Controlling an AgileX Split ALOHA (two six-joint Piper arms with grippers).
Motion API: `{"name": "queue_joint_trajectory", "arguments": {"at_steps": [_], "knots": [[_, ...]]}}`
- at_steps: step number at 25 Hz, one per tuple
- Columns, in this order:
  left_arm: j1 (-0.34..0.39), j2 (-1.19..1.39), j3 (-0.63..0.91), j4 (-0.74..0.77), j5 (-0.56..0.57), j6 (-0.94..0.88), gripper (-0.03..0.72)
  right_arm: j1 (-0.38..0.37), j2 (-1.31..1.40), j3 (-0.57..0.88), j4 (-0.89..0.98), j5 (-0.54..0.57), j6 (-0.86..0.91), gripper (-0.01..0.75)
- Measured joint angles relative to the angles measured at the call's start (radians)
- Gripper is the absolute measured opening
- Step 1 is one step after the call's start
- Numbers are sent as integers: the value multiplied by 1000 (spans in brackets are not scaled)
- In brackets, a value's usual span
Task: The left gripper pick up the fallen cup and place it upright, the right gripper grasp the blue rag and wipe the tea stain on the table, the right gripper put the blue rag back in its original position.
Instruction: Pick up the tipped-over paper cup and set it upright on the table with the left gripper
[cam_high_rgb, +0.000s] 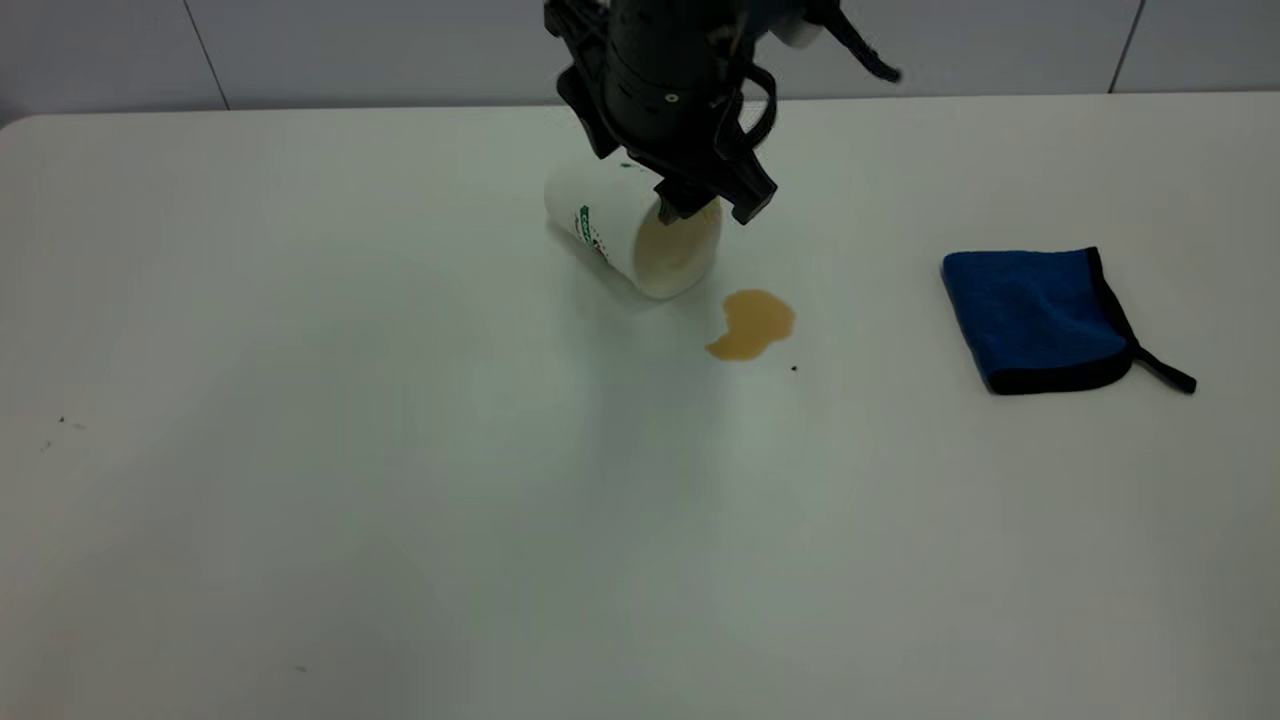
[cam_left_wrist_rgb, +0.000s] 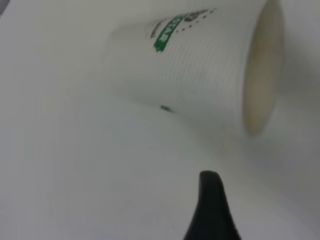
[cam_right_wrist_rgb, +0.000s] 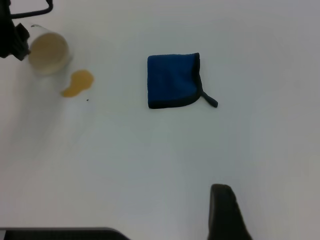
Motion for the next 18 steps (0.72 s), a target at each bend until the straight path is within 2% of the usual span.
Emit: {"name": "queue_joint_trajectory", "arguments": {"at_steps": [10,14,18], "knots": [[-3,92,-44,292,-27,-235,588,0,0,0,0,0,0,489],[-3,98,-46,307,-87,-265,587,0,0,0,0,0,0,489],[-3,121,-50,313,-93,-269,587,0,0,0,0,0,0,489]]}}
